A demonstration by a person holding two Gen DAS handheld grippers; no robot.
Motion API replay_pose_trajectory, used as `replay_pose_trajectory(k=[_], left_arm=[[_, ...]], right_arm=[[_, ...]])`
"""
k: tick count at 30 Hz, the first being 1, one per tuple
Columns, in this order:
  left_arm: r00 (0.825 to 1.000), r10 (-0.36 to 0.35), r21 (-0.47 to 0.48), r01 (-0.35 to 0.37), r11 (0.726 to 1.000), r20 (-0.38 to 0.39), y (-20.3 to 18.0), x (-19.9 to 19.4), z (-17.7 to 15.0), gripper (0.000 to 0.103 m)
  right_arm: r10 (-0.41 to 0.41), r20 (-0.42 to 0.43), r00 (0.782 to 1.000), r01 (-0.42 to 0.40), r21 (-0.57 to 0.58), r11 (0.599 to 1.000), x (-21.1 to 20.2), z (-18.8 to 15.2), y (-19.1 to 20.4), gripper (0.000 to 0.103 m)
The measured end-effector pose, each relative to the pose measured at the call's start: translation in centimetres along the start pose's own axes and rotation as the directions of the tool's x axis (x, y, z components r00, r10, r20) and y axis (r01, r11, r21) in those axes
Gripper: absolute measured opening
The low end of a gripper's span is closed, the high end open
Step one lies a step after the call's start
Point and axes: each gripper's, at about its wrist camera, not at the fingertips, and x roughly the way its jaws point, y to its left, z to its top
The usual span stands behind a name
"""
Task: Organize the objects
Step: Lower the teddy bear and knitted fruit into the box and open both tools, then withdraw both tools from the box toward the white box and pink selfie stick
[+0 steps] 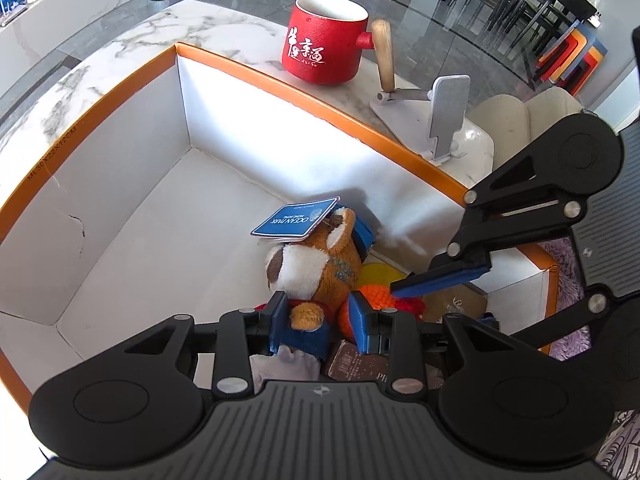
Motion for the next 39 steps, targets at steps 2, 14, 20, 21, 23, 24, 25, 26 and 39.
replay_pose_trajectory(k=[2,14,20,21,23,24,25,26,39], left_arm=[[1.0,0.01,-0.007,-0.01,1.0,0.014,-0.3,-0.2,-0.1,0.038],[0.98,0.102,-0.05,-0.095,0.994,0.17,-3.4,-5.3,-2.4,0.041],[0.944,0.179,-0.088,-0.161,0.983,0.279,-5.9,-8.3,-4.5,0.042],[0.935,0.198,-0.097,-0.176,0.98,0.293,-6.2,-8.7,-4.9,0.042],[0.917,0.229,-0.121,-0.2,0.972,0.326,-6.7,-9.8,-5.9,0.042],[0.903,0.25,-0.135,-0.215,0.967,0.35,-7.0,-10.4,-6.4,0.042],[0.886,0.271,-0.145,-0.233,0.962,0.376,-7.3,-11.0,-6.9,0.042],[0.866,0.299,-0.154,-0.258,0.954,0.401,-7.5,-11.4,-7.4,0.042],[0.72,0.512,-0.362,-0.372,0.855,0.468,-5.2,-17.0,-12.7,0.052]], right_arm=[[-0.005,0.012,1.0,0.005,0.006,1.0,-0.6,-0.2,0.1,0.025],[-0.06,0.15,0.987,0.039,0.136,0.99,-4.7,-1.7,0.6,0.042],[-0.08,0.25,0.965,0.026,0.215,0.976,-6.7,-3.2,1.1,0.054],[-0.085,0.261,0.961,0.028,0.216,0.976,-6.8,-3.1,1.4,0.057],[-0.09,0.276,0.957,0.031,0.211,0.977,-7.4,-3.5,1.6,0.06],[-0.094,0.288,0.953,0.032,0.212,0.977,-7.4,-3.6,1.8,0.06],[-0.095,0.312,0.945,0.028,0.21,0.977,-7.6,-3.9,2.0,0.06],[-0.094,0.34,0.936,0.024,0.204,0.979,-7.8,-4.1,2.2,0.061],[0.031,0.453,0.891,-0.06,0.051,0.997,-7.6,1.7,8.0,0.063]])
